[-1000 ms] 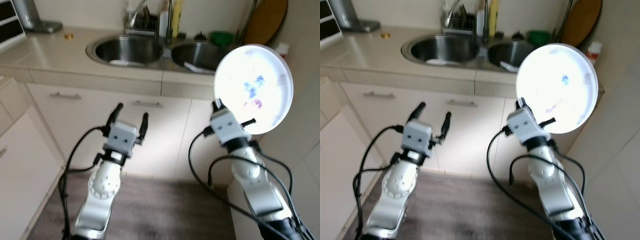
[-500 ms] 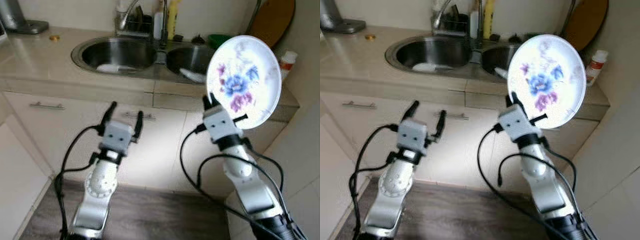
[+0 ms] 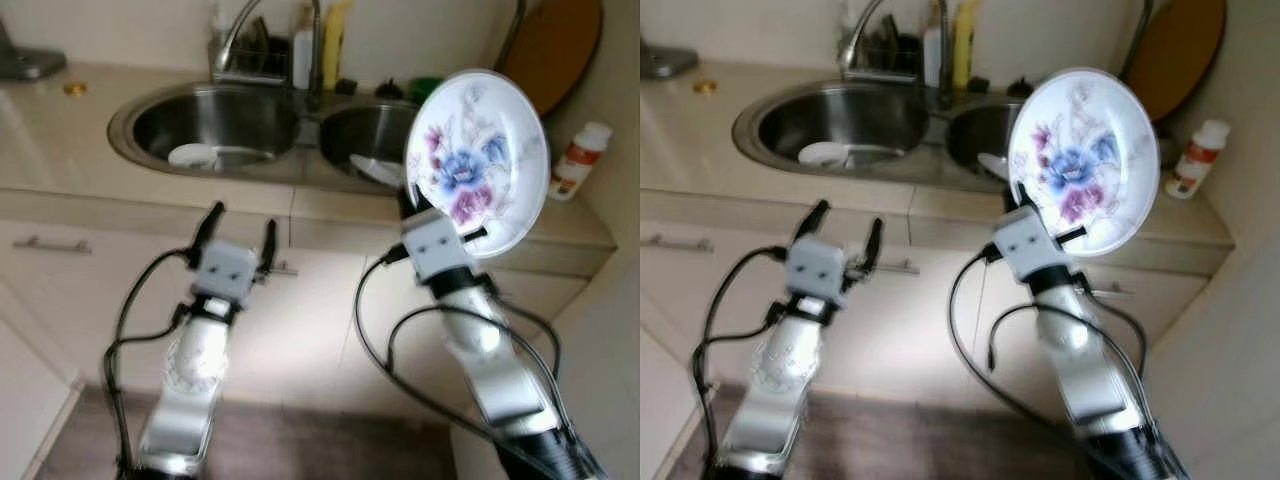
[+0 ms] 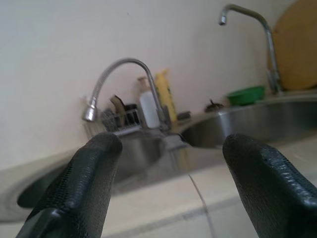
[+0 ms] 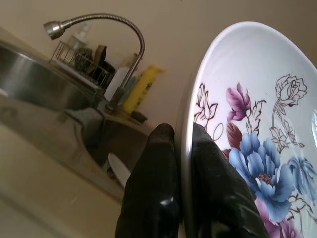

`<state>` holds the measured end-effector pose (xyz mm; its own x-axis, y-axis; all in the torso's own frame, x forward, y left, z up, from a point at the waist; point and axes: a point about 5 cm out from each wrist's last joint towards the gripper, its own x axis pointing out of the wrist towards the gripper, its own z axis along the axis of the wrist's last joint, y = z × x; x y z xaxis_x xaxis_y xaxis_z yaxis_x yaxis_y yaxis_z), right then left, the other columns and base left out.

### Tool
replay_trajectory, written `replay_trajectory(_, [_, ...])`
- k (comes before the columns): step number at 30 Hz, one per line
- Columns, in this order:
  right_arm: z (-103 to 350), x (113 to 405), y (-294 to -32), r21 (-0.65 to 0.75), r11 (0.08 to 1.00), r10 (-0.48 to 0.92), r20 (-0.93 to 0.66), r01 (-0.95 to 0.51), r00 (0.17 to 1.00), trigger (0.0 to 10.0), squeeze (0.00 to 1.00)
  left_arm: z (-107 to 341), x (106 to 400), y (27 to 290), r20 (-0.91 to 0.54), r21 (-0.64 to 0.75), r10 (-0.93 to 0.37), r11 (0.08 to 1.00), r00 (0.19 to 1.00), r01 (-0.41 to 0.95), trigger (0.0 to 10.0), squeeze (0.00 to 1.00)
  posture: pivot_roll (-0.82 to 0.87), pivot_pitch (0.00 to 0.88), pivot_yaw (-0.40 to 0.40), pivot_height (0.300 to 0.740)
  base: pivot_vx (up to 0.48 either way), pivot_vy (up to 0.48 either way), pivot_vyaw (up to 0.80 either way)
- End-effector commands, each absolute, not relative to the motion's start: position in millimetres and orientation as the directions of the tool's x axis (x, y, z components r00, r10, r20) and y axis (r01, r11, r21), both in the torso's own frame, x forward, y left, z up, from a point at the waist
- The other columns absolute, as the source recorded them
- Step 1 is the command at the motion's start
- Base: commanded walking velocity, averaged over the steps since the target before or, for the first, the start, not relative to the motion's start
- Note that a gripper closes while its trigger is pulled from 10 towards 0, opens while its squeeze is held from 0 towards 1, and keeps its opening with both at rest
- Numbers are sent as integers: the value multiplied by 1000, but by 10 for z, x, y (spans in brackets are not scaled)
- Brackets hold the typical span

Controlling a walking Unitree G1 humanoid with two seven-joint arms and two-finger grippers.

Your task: Kitchen organization

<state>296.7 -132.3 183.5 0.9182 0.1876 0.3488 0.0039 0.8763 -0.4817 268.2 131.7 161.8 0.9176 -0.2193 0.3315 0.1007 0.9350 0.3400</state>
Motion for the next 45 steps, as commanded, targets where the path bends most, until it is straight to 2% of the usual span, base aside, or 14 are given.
replay_trajectory(1, [1961, 2957, -1252, -469, 883, 213, 400, -1, 891, 10000, 0, 1655, 2683, 1375, 342, 352, -206, 933, 917, 79, 10000, 0, 59, 0, -72, 740, 364, 0, 0])
replay_trajectory(15, [1927, 2952, -1179, -448, 892, 255, 370, -69, 893, 10000, 0, 1641, 2676, 1362, 339, 351, -205, 933, 918, 79, 10000, 0, 65, 0, -77, 740, 352, 0, 0])
replay_trajectory(29, [1884, 2979, -1139, -428, 890, 306, 312, -154, 900, 10000, 0, 1632, 2669, 1343, 343, 347, -200, 935, 918, 74, 10000, 0, 69, 0, -82, 740, 0, 0, 0])
replay_trajectory(33, [1843, 3035, -1003, -387, 878, 390, 239, -281, 889, 10000, 0, 1647, 2678, 1368, 351, 349, -184, 936, 918, 55, 10000, 0, 72, 0, -81, 740, 0, 0, 0])
replay_trajectory(36, [1843, 3048, -975, -377, 876, 404, 230, -302, 885, 10000, 0, 1650, 2681, 1370, 352, 349, -182, 936, 918, 52, 10000, 0, 76, 0, -83, 740, 0, 0, 0])
replay_trajectory(39, [1847, 3113, -836, -335, 869, 444, 199, -365, 874, 10000, 0, 1654, 2687, 1381, 351, 351, -182, 935, 918, 51, 10000, 0, 73, 0, -81, 740, 0, 0, 0])
replay_trajectory(45, [1907, 3136, -715, -323, 866, 460, 217, -381, 861, 10000, 0, 1662, 2682, 1372, 353, 352, -187, 934, 917, 55, 10000, 0, 84, 0, -81, 740, 0, 0, 0])
